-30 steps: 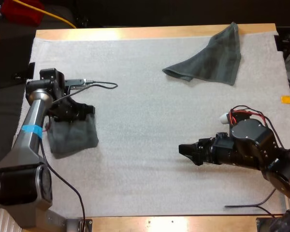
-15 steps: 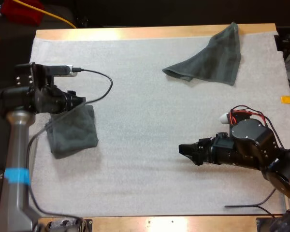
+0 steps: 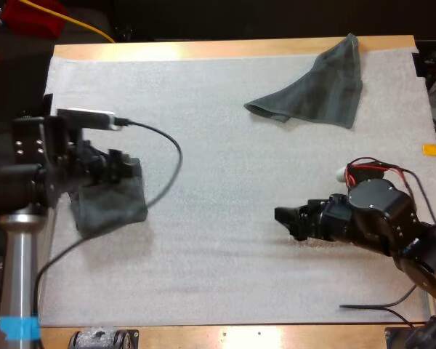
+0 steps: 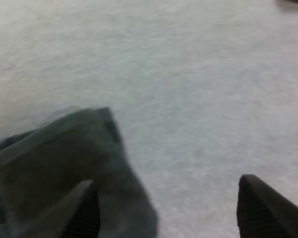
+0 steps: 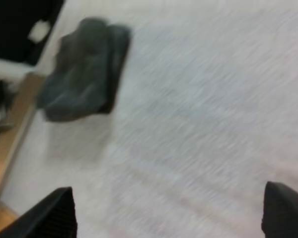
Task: Pick towel from pile, fold and stack
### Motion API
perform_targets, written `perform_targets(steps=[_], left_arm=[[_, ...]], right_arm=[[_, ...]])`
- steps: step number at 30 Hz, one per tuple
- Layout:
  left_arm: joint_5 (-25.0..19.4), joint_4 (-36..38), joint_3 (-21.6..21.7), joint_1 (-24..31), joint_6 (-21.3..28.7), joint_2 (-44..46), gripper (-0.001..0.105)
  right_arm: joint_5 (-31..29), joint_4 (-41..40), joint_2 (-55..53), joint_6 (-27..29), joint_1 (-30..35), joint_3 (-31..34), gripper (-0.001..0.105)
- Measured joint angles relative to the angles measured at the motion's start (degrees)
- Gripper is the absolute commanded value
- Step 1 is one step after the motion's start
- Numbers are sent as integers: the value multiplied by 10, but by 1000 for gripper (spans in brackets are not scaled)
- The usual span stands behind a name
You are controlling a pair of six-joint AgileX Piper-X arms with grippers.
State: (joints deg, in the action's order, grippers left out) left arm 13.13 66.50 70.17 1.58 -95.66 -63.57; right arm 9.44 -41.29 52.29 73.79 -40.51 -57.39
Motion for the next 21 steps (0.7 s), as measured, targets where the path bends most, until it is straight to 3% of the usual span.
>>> perform_targets(steps=[8, 21], left_arm=[[-16, 17, 0, -22, 0, 56, 68], [-24, 46, 0, -22, 0, 114, 69]], right_arm=[[-9, -49, 0, 51, 110, 0, 74], [-11, -170, 0, 149, 295, 0, 74]])
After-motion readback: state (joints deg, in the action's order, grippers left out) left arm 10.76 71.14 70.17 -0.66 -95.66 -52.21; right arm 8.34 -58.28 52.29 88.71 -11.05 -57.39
